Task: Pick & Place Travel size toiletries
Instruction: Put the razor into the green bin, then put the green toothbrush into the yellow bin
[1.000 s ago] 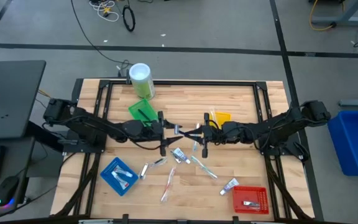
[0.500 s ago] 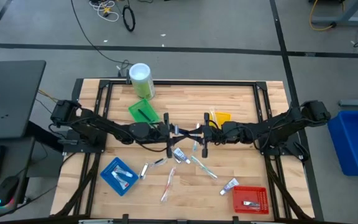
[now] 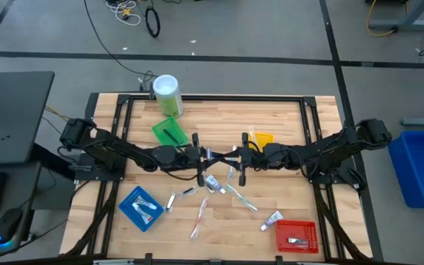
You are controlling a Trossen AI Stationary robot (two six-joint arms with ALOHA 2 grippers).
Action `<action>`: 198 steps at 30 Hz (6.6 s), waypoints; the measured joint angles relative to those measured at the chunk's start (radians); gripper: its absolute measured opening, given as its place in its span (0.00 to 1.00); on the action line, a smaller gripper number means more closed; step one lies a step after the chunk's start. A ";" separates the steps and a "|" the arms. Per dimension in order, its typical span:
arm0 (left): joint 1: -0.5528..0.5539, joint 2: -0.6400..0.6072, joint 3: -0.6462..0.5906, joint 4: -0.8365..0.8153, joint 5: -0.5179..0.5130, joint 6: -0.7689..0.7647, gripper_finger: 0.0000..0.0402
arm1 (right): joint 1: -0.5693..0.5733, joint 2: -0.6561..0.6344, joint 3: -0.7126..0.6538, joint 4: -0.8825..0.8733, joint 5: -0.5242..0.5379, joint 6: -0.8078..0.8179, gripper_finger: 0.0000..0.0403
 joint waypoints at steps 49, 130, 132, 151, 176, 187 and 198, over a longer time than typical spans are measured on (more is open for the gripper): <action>0.581 -0.215 0.000 -1.495 0.120 0.493 0.12 | -0.018 0.001 -0.001 -0.345 0.204 0.075 0.47; -0.125 -0.280 -0.232 -0.580 -0.027 -0.313 0.34 | 0.131 0.001 -0.001 -0.501 -0.260 0.439 0.46; -0.124 -0.280 -0.232 -0.580 -0.029 -0.313 0.34 | 0.168 0.001 0.016 -0.560 -0.222 0.460 0.47; -0.116 -0.280 -0.233 -0.581 -0.034 -0.259 0.34 | 0.239 0.249 0.288 -1.099 -0.114 0.730 0.48; -0.116 -0.280 -0.233 -0.589 -0.033 -0.267 0.34 | 0.212 0.362 0.290 -1.093 -0.156 0.721 0.11; -0.116 -0.280 -0.233 -0.593 -0.033 -0.262 0.34 | 0.185 0.098 0.332 -1.364 -0.131 0.646 0.09; -0.116 -0.280 -0.233 -0.589 -0.049 -0.262 0.34 | 0.123 -0.164 0.344 -1.562 0.466 0.906 0.09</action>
